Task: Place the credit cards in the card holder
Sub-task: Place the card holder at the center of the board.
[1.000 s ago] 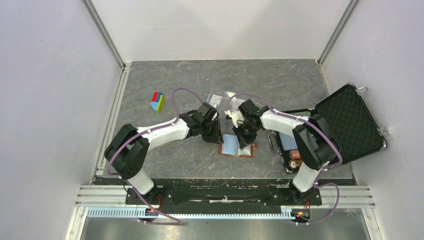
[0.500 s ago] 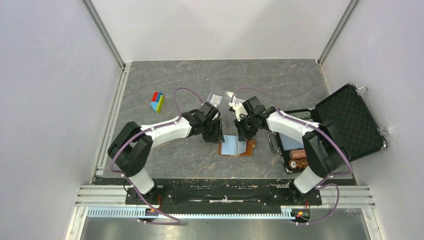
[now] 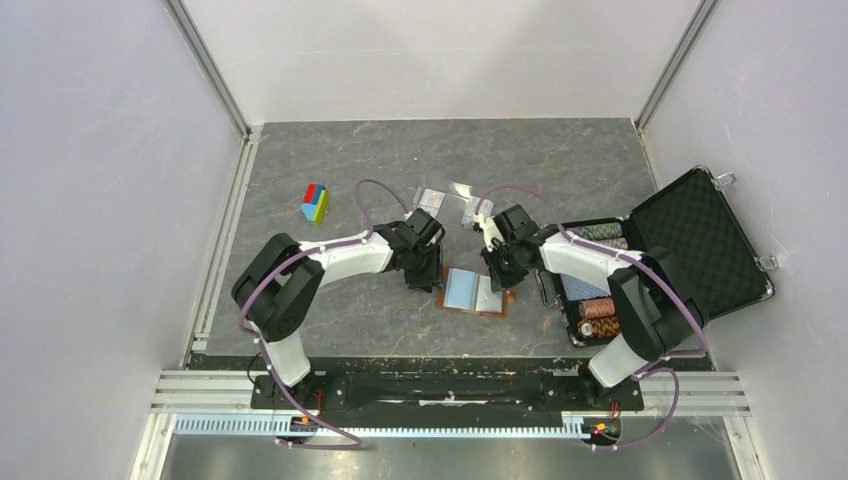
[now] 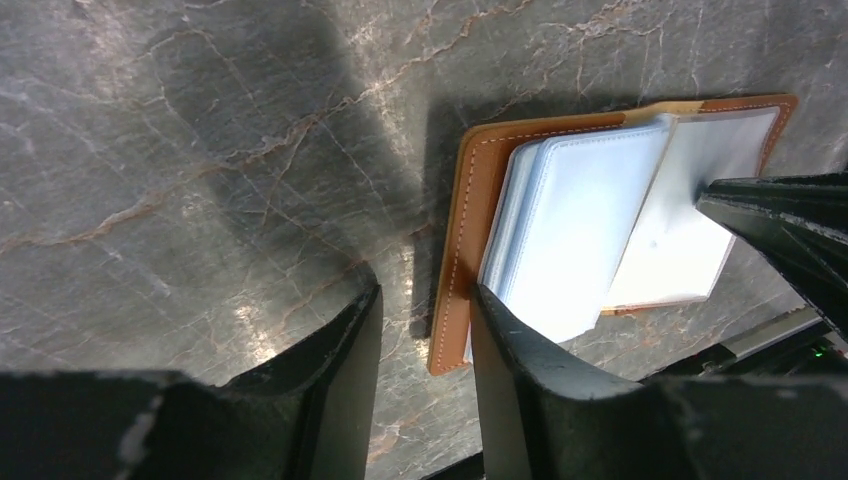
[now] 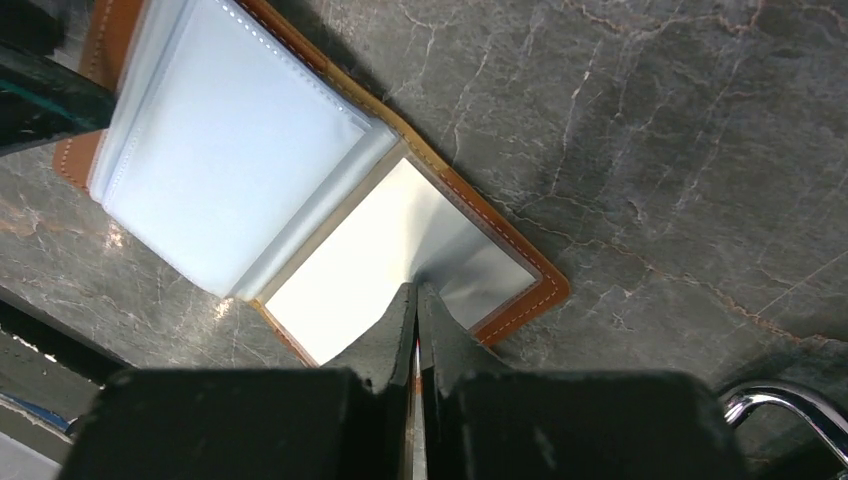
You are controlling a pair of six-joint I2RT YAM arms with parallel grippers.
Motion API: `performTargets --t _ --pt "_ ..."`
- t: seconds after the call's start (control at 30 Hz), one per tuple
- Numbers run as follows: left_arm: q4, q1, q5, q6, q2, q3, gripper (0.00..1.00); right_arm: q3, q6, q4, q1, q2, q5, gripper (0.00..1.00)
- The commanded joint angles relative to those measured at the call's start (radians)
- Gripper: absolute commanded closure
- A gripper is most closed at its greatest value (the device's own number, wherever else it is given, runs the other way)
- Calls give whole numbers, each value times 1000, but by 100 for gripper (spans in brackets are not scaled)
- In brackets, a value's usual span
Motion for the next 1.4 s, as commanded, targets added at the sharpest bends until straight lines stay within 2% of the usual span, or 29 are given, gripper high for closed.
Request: performTargets --t 0.0,0.1,0.23,0.3,0.53,0.93,1.23,1.37 --pt "18 0 24 -21 34 46 57 -58 -25 8 -2 26 20 100" --pt "59 0 62 -31 39 31 63 -64 -25 37 -2 34 3 100" --pt "94 0 75 -62 5 -14 91 -35 -45 48 -3 47 -22 100" --pt "90 0 67 -74 -17 -33 98 -16 -56 49 -3 53 -46 100" --pt "27 0 21 -112 -68 -86 98 -19 -60 46 -2 67 -22 100" --pt "-14 20 -7 -127 -52 -117 98 -116 -38 -30 -3 17 207 100" --pt "-3 21 9 -120 -28 -112 98 -108 -60 -43 -2 -35 208 100" --pt "19 20 24 -108 -41 -115 98 -111 -83 -8 -2 -60 99 100"
